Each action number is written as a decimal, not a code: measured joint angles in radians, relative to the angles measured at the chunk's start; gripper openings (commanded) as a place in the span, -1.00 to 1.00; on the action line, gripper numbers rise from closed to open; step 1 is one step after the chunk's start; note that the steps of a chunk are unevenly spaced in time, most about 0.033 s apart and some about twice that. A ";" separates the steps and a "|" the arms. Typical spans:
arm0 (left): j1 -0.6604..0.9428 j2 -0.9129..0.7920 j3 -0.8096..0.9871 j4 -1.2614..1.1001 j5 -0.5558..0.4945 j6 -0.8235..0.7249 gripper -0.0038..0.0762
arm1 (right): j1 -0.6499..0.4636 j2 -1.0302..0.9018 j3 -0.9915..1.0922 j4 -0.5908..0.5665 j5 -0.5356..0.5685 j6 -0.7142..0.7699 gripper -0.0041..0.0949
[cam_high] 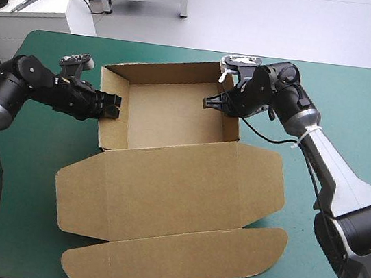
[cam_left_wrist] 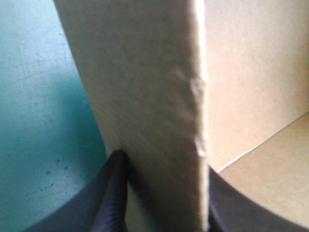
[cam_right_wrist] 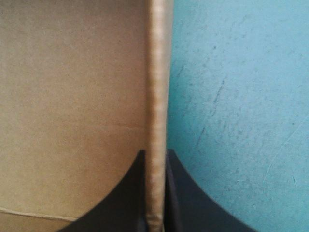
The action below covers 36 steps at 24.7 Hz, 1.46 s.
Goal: Fold the box
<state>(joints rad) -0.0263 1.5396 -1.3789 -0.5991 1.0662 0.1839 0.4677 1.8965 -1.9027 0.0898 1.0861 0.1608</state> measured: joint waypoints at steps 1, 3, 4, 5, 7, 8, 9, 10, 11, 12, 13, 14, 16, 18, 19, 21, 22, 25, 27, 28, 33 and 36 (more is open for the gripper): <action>-0.003 0.001 0.000 0.023 -0.010 -0.019 -0.93 | 0.000 0.000 0.000 0.000 0.004 0.008 -0.94; -0.016 0.003 0.000 0.070 -0.028 -0.058 -0.93 | 0.002 0.000 -0.002 0.000 0.008 0.014 -0.94; -0.025 0.004 0.000 0.087 -0.033 -0.073 -0.93 | 0.002 0.000 -0.002 -0.001 0.011 0.017 -0.94; -0.038 0.004 0.000 0.110 -0.040 -0.098 -0.93 | 0.002 0.000 -0.002 -0.002 0.013 0.017 -0.94; -0.067 0.004 0.000 0.161 -0.049 -0.143 -0.93 | 0.002 0.000 -0.002 -0.012 0.022 0.021 -0.94; -0.110 0.004 0.000 0.231 -0.061 -0.201 -0.93 | 0.002 0.000 -0.002 -0.019 0.033 0.025 -0.94; -0.149 0.004 0.000 0.289 -0.073 -0.249 -0.93 | 0.002 0.000 -0.002 -0.030 0.046 0.025 -0.94; -0.169 0.004 0.000 0.313 -0.080 -0.273 -0.93 | 0.002 0.000 -0.002 -0.035 0.050 0.027 -0.94; -0.192 0.004 0.000 0.336 -0.092 -0.300 -0.93 | 0.002 0.000 -0.002 -0.047 0.063 0.028 -0.95; -0.208 0.004 -0.001 0.346 -0.098 -0.312 -0.93 | 0.000 0.000 -0.002 -0.055 0.077 0.028 -0.95; -0.220 0.009 -0.012 0.353 -0.094 -0.318 -0.93 | 0.000 0.000 -0.002 -0.070 0.100 0.028 -0.95; -0.227 0.016 -0.028 0.363 -0.087 -0.321 -0.93 | 0.000 0.000 -0.002 -0.082 0.120 0.029 -0.95; -0.239 0.040 -0.076 0.390 -0.056 -0.328 -0.93 | 0.000 0.000 -0.002 -0.101 0.139 0.039 -0.95; -0.257 0.064 -0.142 0.441 -0.010 -0.355 -0.93 | 0.000 0.000 -0.005 -0.101 0.139 0.049 -0.95; -0.269 0.084 -0.188 0.474 0.026 -0.368 -0.93 | 0.000 0.000 -0.005 -0.098 0.138 0.060 -0.95; -0.286 0.109 -0.239 0.518 0.067 -0.374 -0.93 | 0.000 0.000 -0.005 -0.090 0.138 0.070 -0.95; -0.294 0.123 -0.265 0.534 0.087 -0.380 -0.93 | 0.000 0.000 -0.005 -0.090 0.138 0.075 -0.95; -0.311 0.168 -0.317 0.563 0.121 -0.398 -0.93 | 0.000 0.000 -0.005 -0.090 0.140 0.081 -0.95; -0.321 0.192 -0.336 0.575 0.131 -0.403 -0.93 | 0.000 0.000 -0.005 -0.101 0.145 0.086 -0.95; -0.327 0.205 -0.343 0.577 0.132 -0.405 -0.93 | 0.000 0.000 -0.005 -0.106 0.148 0.089 -0.95; -0.345 0.262 -0.357 0.583 0.141 -0.418 -0.93 | -0.004 0.012 -0.005 -0.126 0.159 0.096 -0.95; -0.346 0.297 -0.359 0.584 0.146 -0.422 -0.93 | -0.012 0.037 -0.005 -0.113 0.159 0.096 -0.95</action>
<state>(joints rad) -0.3728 1.8365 -1.7382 -0.0151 1.2125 -0.2376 0.4558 1.9340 -1.9081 -0.0228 1.2455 0.2565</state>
